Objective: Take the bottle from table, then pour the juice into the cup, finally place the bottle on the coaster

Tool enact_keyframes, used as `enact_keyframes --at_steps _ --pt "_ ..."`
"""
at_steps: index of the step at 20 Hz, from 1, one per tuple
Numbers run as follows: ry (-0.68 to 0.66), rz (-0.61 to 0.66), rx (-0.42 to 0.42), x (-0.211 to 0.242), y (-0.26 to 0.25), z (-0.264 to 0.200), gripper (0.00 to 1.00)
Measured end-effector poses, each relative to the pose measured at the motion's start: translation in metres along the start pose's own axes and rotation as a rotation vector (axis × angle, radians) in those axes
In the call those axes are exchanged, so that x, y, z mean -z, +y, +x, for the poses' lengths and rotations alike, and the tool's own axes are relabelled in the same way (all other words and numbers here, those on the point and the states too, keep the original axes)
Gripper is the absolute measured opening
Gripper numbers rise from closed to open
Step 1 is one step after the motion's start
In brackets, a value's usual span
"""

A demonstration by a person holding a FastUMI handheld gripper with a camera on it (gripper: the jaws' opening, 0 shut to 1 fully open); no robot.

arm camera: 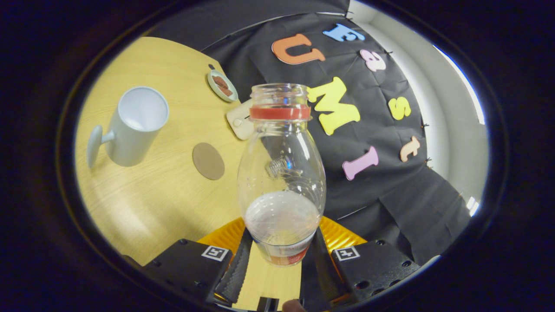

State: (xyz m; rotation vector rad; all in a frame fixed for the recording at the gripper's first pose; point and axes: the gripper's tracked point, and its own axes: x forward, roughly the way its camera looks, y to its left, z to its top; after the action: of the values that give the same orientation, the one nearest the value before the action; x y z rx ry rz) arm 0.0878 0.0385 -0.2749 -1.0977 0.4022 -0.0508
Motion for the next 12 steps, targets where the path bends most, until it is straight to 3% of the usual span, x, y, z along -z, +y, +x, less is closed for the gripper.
enact_keyframes --at_steps 12 --pt "-0.012 -0.229 0.16 -0.017 -0.013 0.006 0.74"
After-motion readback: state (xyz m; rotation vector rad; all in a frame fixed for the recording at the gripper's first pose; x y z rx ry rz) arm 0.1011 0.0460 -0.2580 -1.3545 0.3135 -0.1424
